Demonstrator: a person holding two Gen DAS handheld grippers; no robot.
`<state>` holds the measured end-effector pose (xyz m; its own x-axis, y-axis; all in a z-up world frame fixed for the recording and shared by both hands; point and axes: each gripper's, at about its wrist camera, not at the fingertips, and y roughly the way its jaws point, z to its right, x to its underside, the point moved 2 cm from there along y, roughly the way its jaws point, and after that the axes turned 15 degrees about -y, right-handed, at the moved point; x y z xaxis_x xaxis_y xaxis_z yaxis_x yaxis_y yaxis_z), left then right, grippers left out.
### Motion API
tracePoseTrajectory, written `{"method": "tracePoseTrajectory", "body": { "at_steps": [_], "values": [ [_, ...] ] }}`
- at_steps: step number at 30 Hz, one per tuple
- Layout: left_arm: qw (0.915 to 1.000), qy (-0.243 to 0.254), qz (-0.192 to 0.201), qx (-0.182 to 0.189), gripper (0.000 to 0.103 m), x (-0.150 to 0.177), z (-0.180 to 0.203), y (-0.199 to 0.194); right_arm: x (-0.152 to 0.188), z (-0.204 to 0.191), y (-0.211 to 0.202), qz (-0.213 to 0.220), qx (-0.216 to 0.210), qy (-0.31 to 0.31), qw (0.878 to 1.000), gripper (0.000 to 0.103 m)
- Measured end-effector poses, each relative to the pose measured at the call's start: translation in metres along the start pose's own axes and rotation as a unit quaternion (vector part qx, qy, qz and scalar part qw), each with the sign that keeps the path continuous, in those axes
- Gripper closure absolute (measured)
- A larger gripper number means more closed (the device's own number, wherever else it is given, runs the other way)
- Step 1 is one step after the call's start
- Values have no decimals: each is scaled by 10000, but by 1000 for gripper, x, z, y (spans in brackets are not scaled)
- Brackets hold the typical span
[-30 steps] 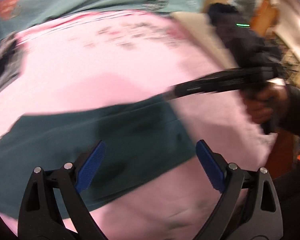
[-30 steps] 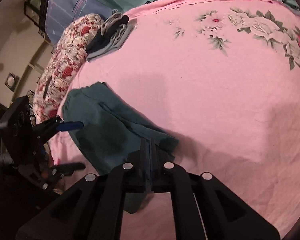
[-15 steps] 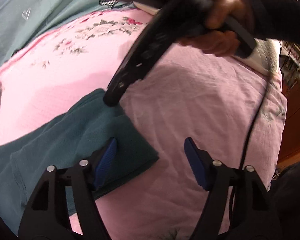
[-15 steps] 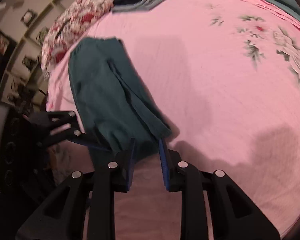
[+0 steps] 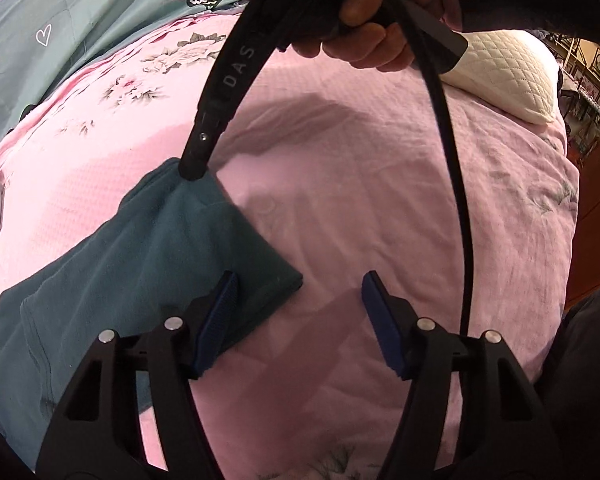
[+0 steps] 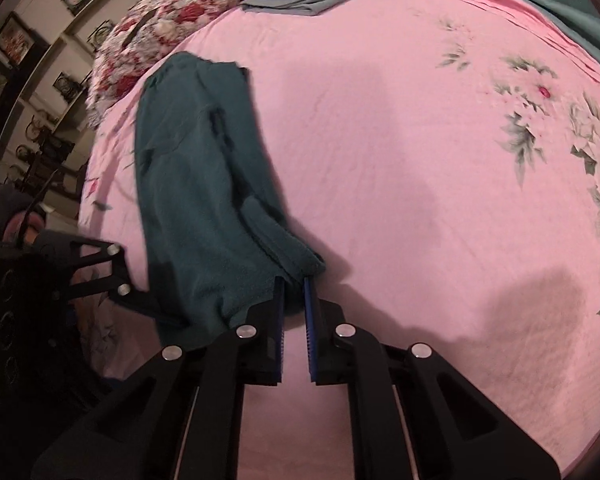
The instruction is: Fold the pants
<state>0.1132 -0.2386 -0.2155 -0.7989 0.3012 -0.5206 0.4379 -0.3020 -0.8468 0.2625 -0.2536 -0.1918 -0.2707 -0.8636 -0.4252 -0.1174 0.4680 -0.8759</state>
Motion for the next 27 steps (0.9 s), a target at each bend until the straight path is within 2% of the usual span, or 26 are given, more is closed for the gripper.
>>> {"method": "tracePoseTrajectory", "body": {
  "at_steps": [2,5,8,13,14,15,16,17,19,21,22,24,25,26,27],
  "values": [
    [10000,-7,-4,23,38,0,-1,-1,-1,0,4,-2,73,4,10000,95],
    [10000,38,-20,19,38,-1,-1,-1,-12,2,-10,374,306,3,9988,96],
    [10000,52,-52,20,38,-2,0,-1,-14,4,-3,227,411,-97,9989,96],
    [9998,48,-166,-9,36,-12,-7,-12,-4,9,1,93,336,192,9992,93],
    [10000,-4,-68,-47,36,-16,-12,-19,-2,12,-10,138,544,326,9979,92],
    [9999,-66,94,-88,31,-21,-19,-29,-1,13,-19,193,771,425,9959,85],
    [9997,-96,201,-143,27,-24,-25,-35,0,14,-30,300,890,569,9940,85],
    [9989,-141,357,-272,26,-29,-35,-42,-1,13,-38,485,831,729,9927,85],
    [9970,-301,499,-514,22,-33,-56,-46,-4,1,-49,1061,341,1050,9882,85],
    [9950,-643,355,-670,21,-29,-84,-37,-7,-8,-40,1253,-20,1215,9847,85],
    [9931,-901,154,-738,21,-21,-103,-28,-7,-10,-32,1327,-178,1334,9820,85],
    [9888,-1304,-72,-726,18,-4,-130,-16,-2,-10,-4,1250,-369,1657,9775,85],
    [9863,-1536,51,-598,18,4,-144,-21,1,-8,11,1080,-311,1802,9772,87],
    [9862,-1528,65,-628,18,6,-148,-25,4,-6,19,1048,-226,1851,9768,94],
    [9868,-1489,40,-642,18,7,-150,-29,5,-5,20,1059,-173,1978,9743,95]
  ]
}}
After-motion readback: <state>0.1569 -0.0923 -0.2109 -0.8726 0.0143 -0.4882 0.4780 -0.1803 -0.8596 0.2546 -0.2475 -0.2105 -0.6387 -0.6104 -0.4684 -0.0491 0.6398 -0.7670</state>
